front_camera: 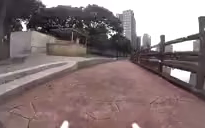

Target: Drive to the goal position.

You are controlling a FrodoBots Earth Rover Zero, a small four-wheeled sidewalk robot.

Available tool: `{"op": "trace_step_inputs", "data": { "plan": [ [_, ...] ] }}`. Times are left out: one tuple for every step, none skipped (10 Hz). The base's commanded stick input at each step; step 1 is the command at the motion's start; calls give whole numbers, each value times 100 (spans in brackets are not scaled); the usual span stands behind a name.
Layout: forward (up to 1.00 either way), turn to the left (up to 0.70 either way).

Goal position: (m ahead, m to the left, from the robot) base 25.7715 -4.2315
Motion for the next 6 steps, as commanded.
{"op": "trace_step_inputs", "data": {
  "plan": [
    [70, -3],
    [70, 0],
    [70, 0],
    [70, 0],
    [70, 0],
    [70, -5]
  ]
}}
